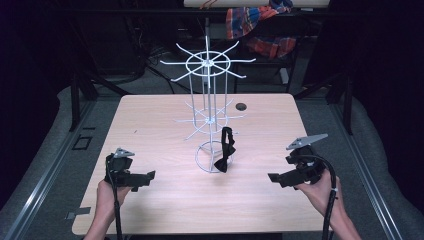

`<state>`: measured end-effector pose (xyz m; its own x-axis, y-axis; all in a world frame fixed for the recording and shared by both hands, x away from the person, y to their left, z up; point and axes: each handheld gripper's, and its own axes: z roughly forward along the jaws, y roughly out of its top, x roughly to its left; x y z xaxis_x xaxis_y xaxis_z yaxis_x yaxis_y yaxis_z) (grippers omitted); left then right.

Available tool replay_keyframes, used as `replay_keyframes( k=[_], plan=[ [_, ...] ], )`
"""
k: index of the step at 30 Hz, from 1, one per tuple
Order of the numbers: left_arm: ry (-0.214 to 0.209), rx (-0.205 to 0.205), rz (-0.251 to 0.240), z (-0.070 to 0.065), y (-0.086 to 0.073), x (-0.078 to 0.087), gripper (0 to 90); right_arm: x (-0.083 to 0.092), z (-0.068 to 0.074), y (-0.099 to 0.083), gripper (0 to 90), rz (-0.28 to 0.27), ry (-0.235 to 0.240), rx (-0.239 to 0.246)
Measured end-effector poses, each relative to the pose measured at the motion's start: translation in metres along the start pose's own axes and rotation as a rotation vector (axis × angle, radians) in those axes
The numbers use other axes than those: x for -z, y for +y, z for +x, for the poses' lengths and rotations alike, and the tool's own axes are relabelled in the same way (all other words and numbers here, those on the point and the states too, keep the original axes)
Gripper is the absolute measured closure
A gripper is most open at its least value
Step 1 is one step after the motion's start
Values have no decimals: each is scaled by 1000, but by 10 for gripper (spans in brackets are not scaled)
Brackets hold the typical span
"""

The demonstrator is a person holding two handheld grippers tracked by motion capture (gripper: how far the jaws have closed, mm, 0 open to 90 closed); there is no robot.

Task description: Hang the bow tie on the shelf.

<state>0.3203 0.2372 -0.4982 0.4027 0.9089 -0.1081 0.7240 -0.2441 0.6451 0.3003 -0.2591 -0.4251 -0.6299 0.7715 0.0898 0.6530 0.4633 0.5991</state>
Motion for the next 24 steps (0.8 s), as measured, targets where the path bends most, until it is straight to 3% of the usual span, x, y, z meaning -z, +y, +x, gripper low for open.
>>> replay_keyframes(
  k=[5, 6, 9, 11, 14, 17, 24],
  plan=[
    [2, 3, 0, 0, -1, 1, 0, 0, -6, -17, 118, 14, -10, -14],
    [4, 2, 0, 0, -1, 2, 0, -4, -10, -29, 120, 39, -10, -28],
    [2, 1, -1, 0, -1, 1, 0, -8, -14, -38, 126, 56, -16, -36],
    [-4, -3, 4, -1, 0, 1, 0, -17, -18, -54, 133, 107, -21, -60],
    [-4, -11, 3, -1, -1, 1, 0, -23, -19, -64, 134, 141, -18, -67],
    [-3, -12, 3, -2, 0, 0, 0, -29, -19, -69, 137, 177, -9, -69],
    [-2, -15, 7, -3, 1, -2, 0, -32, -20, -69, 142, 180, 0, -69]
  ],
)
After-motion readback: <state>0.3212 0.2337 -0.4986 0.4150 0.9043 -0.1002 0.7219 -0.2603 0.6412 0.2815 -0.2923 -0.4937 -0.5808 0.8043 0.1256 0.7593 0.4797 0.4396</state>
